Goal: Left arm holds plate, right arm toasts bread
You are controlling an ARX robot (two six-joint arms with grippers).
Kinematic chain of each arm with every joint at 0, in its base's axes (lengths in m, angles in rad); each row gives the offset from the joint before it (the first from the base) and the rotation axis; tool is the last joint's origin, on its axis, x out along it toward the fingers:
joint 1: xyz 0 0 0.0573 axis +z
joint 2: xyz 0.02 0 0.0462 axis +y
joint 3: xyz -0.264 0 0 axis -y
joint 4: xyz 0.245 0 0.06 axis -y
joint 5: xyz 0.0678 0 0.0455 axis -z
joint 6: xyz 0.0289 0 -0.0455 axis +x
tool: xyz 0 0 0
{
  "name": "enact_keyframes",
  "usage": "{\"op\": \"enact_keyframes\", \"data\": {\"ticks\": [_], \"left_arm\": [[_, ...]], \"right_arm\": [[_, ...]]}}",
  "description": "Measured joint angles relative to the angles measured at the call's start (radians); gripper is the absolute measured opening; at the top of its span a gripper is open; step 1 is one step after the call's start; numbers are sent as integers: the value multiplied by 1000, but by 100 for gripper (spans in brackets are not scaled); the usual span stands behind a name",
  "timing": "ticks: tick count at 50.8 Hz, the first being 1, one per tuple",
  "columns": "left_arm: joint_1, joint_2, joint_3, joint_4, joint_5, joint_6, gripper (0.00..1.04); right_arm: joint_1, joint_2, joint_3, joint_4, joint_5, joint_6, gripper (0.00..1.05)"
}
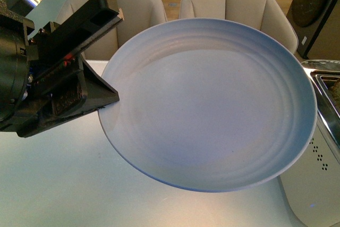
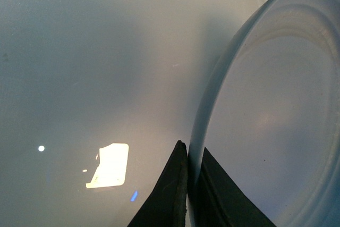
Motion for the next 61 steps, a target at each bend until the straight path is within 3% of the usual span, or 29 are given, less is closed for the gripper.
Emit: {"op": "enact_keyframes", "data": {"ticks": [17, 61], "left_arm": [[0, -1, 0, 0, 2, 0, 3], [0, -1, 0, 0, 2, 0, 3]], "right_arm": [[1, -177, -81, -69, 5, -9, 3], [2, -523, -132, -338, 5, -13, 2]]}}
